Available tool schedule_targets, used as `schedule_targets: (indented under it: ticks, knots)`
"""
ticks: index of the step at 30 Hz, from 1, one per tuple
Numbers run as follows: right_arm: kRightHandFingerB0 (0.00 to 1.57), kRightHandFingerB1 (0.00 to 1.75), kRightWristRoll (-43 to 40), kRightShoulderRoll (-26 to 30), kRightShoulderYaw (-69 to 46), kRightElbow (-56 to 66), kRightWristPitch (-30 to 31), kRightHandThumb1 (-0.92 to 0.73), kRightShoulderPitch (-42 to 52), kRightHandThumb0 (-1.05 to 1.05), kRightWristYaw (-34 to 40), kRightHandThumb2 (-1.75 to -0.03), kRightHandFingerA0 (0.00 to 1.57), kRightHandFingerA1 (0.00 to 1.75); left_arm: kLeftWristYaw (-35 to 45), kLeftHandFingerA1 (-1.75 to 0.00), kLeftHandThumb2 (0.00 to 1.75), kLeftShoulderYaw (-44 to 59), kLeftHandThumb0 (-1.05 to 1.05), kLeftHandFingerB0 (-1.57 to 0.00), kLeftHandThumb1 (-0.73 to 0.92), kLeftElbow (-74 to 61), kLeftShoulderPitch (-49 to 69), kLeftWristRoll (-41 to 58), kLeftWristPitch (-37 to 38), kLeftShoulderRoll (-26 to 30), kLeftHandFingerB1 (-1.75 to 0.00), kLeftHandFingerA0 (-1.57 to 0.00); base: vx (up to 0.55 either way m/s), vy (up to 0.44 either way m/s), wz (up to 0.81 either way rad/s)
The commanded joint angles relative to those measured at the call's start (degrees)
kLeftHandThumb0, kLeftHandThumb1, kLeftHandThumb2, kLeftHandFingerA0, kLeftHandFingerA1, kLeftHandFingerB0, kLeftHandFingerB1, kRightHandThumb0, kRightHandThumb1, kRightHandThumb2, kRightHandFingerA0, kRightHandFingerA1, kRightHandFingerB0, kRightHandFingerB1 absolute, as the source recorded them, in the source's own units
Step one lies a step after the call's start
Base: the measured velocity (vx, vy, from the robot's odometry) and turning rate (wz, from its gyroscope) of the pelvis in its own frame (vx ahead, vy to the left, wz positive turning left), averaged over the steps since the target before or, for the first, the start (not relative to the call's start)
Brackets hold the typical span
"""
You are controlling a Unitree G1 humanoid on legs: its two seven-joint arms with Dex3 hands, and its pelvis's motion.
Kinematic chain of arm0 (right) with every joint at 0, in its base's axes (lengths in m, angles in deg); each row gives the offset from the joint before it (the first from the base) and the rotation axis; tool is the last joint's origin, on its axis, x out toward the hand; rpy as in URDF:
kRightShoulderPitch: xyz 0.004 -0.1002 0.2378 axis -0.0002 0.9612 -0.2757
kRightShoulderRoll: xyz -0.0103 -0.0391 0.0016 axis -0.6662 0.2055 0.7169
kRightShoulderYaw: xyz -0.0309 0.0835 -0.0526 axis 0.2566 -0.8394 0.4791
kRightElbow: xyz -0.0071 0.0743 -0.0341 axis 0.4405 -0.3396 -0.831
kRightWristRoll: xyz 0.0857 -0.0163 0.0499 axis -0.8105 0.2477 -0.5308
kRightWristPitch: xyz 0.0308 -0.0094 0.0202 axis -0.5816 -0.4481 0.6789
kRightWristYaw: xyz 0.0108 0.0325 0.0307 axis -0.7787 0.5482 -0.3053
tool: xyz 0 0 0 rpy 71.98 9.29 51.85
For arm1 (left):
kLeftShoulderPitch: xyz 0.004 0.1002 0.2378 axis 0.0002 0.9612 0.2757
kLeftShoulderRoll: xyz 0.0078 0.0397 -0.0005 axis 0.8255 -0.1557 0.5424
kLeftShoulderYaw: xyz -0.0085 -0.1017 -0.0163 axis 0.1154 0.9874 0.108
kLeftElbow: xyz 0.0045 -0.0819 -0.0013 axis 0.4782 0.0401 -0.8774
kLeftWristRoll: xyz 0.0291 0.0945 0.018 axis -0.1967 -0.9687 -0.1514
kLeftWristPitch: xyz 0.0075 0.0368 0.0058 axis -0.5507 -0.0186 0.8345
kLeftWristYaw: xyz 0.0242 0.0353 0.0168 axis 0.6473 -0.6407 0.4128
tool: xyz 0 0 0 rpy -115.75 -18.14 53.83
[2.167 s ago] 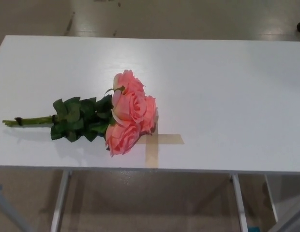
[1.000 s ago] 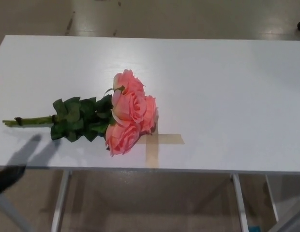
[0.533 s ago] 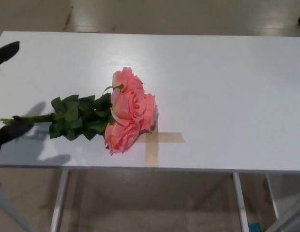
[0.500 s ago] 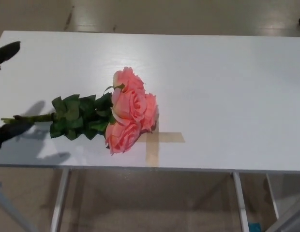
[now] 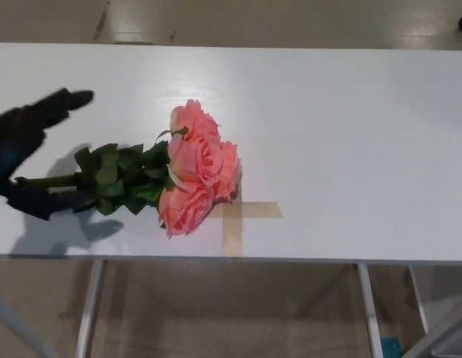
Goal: Use the left hand to pick up the rose and passes it to a human.
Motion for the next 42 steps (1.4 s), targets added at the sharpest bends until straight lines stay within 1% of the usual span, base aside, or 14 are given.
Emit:
schedule_targets:
  ticks: [1,2,5,6,13,14,15,25,26,31,33,34,38,42]
  knots:
    - [0.26,0.30,-0.07,0.28,0.31,-0.42,-0.44,-0.76,0.09,-0.61,-0.51,-0.64,0.55,0.38,-0.39,-0.17,0.74,-3.99,-0.59,-0.08,0.40,1.69,-3.18,-6.68,-4.72,-1.04,-0.24,-0.08,0.00,0.000,0.00]
    - [0.19,0.43,0.01,0.32,0.43,-0.39,-0.43,-0.63,0.04,-0.65,-0.49,-0.93,0.46,0.52,-0.19,-0.17,0.74,-4.81,-0.59,-0.08,0.40,2.19,-3.98,-7.12,-5.10,-1.39,-0.23,-0.07,0.00,0.000,0.00]
    - [0.20,0.43,-0.23,0.49,0.33,-0.29,-0.40,-0.64,-0.25,-0.67,-0.85,-0.92,0.48,0.52,-0.40,-0.17,0.75,-6.30,-0.59,-0.07,0.39,4.34,-5.72,-7.96,-4.89,-2.16,-0.24,-0.06,0.00,0.000,0.00]
    - [0.26,0.30,-0.32,0.56,0.27,-0.36,-0.46,-0.76,-0.25,-0.61,-1.12,-0.64,0.54,0.38,-0.27,-0.17,0.75,-6.67,-0.59,-0.06,0.39,4.52,-5.96,-8.15,-5.13,-2.35,-0.24,-0.06,0.00,0.000,0.00]
    - [0.25,0.30,-0.59,0.30,0.01,-0.39,-0.37,-0.76,-0.62,-0.61,-1.15,-0.63,0.51,0.38,-0.67,-0.18,0.75,-8.84,-0.57,-0.06,0.38,7.97,-8.73,-10.01,-5.59,-3.87,-0.24,-0.05,0.00,0.000,0.00]
    - [0.19,0.42,-0.60,0.21,-0.02,-0.45,-0.33,-0.65,-0.62,-0.68,-1.20,-0.92,0.44,0.50,-0.84,-0.19,0.75,-9.20,-0.57,-0.05,0.38,8.71,-9.20,-10.48,-5.51,-4.18,-0.24,-0.05,0.00,0.000,0.00]
    - [0.26,0.30,-0.64,0.09,-0.06,-0.51,-0.35,-0.76,-0.53,-0.60,-1.35,-0.64,0.53,0.38,-1.51,-0.19,0.75,-9.94,-0.58,-0.05,0.38,10.19,-9.99,-11.31,-5.35,-4.98,-0.24,-0.05,0.00,0.000,0.00]
    - [0.26,0.30,-0.50,-0.08,0.08,-0.39,-1.28,-0.76,0.07,-0.60,-2.01,-0.64,0.54,0.38,-5.83,-0.19,0.75,-12.32,-0.61,-0.08,0.40,17.11,-11.43,-13.00,-4.06,-9.30,-0.23,-0.08,0.00,0.000,0.00]
    - [0.19,0.43,-0.65,-0.16,-0.03,-0.34,-1.35,-0.64,0.02,-0.66,-2.18,-0.92,0.48,0.53,-6.19,-0.18,0.75,-12.87,-0.61,-0.08,0.40,19.26,-12.31,-13.13,-4.45,-10.39,-0.24,-0.08,0.00,0.000,0.00]
    - [0.20,0.43,-0.63,-0.20,0.00,-0.21,-1.13,-0.62,-0.22,-0.64,-2.14,-0.91,0.48,0.53,-6.36,-0.18,0.76,-13.66,-0.60,-0.07,0.39,22.39,-14.08,-13.48,-4.61,-11.66,-0.25,-0.06,0.00,0.000,0.00]
    - [0.25,0.30,-0.38,-0.05,0.23,-0.28,-0.91,-0.76,-0.51,-0.60,-2.01,-0.64,0.55,0.40,-6.23,-0.18,0.76,-14.16,-0.60,-0.07,0.40,23.70,-14.97,-13.65,-4.94,-12.37,-0.24,-0.07,0.00,0.000,0.00]
    - [0.19,0.43,-0.20,-0.06,0.39,-0.31,-0.81,-0.63,-0.63,-0.64,-1.77,-0.93,0.47,0.53,-6.11,-0.20,0.76,-14.41,-0.62,-0.08,0.41,23.71,-15.06,-13.68,-5.13,-12.85,-0.22,-0.08,0.00,0.000,0.00]
    - [0.19,0.43,-0.19,-0.04,0.53,-0.35,-0.77,-0.63,-0.68,-0.64,-1.66,-0.93,0.47,0.53,-6.15,-0.20,0.76,-14.47,-0.62,-0.08,0.41,24.06,-15.24,-13.83,-5.10,-13.19,-0.22,-0.08,0.00,0.000,0.00]
    - [0.26,0.30,-0.31,-0.13,0.64,-0.40,-0.65,-0.76,-0.73,-0.60,-1.80,-0.64,0.55,0.39,-5.14,-0.34,0.74,-15.59,-0.57,-0.05,0.38,23.84,-15.13,-14.15,-5.40,-14.21,-0.27,-0.05,0.00,0.000,0.00]
